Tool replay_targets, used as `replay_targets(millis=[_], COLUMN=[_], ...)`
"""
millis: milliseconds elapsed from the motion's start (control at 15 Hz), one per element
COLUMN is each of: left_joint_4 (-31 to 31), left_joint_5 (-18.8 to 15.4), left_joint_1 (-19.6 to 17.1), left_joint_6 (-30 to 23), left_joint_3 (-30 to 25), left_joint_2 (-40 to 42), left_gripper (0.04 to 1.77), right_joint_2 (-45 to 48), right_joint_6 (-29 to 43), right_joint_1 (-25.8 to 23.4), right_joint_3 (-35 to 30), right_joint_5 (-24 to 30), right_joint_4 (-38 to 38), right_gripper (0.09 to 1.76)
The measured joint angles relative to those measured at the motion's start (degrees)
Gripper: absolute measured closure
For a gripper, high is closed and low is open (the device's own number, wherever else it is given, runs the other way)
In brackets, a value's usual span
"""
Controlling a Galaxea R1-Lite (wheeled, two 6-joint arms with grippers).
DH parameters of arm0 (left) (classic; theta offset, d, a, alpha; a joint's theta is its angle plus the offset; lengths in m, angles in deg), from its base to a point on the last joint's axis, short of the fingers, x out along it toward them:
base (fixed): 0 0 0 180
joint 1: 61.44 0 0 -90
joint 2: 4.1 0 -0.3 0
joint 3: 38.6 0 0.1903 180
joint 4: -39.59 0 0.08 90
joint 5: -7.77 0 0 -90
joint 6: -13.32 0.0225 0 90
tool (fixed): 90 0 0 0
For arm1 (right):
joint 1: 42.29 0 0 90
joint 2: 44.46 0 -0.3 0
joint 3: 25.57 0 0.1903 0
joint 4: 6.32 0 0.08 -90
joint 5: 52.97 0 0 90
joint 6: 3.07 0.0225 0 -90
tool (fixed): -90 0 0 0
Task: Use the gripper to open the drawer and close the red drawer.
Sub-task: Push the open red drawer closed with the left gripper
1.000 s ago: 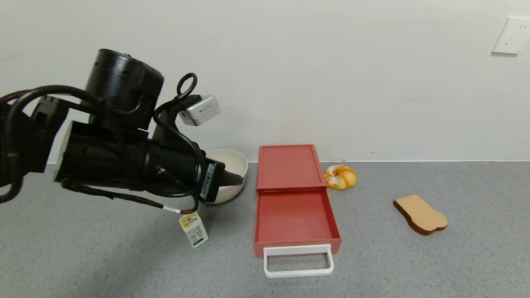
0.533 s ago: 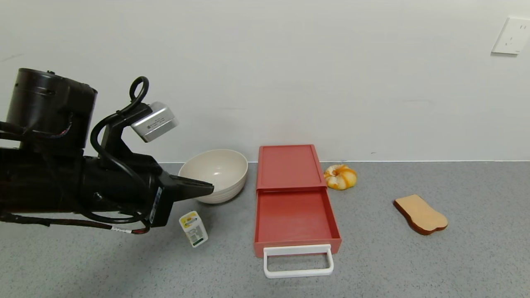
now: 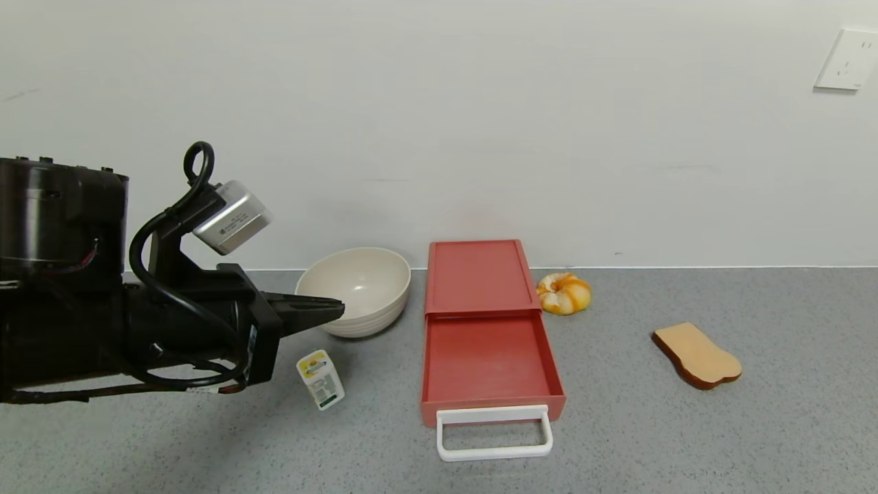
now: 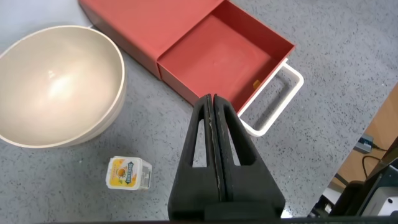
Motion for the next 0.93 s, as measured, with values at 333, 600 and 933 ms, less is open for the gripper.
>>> replay_targets(millis=[333, 600, 933], left_joint_4=[0.1, 1.1, 13.7], left_joint_5=[0.1, 1.2, 12.0], left_joint_1=[0.0, 0.4, 5.9], left_joint_6=[-0.6, -3.6, -17.7], left_joint_3=[-0.4, 1.2, 11.2], left_joint_2=[0.1, -0.1, -1.0], left_gripper=[1.70, 1.70, 1.70], right_joint_2=[0.0, 0.0, 0.0], right_joint_6=[0.0, 0.0, 0.0], right_joint_1=[0.0, 0.0, 0.0], right_joint_3=[0.0, 0.0, 0.0], right_joint_5=[0.0, 0.0, 0.0], right_joint_4=[0.0, 0.0, 0.0], right_gripper=[0.14, 0.14, 0.14])
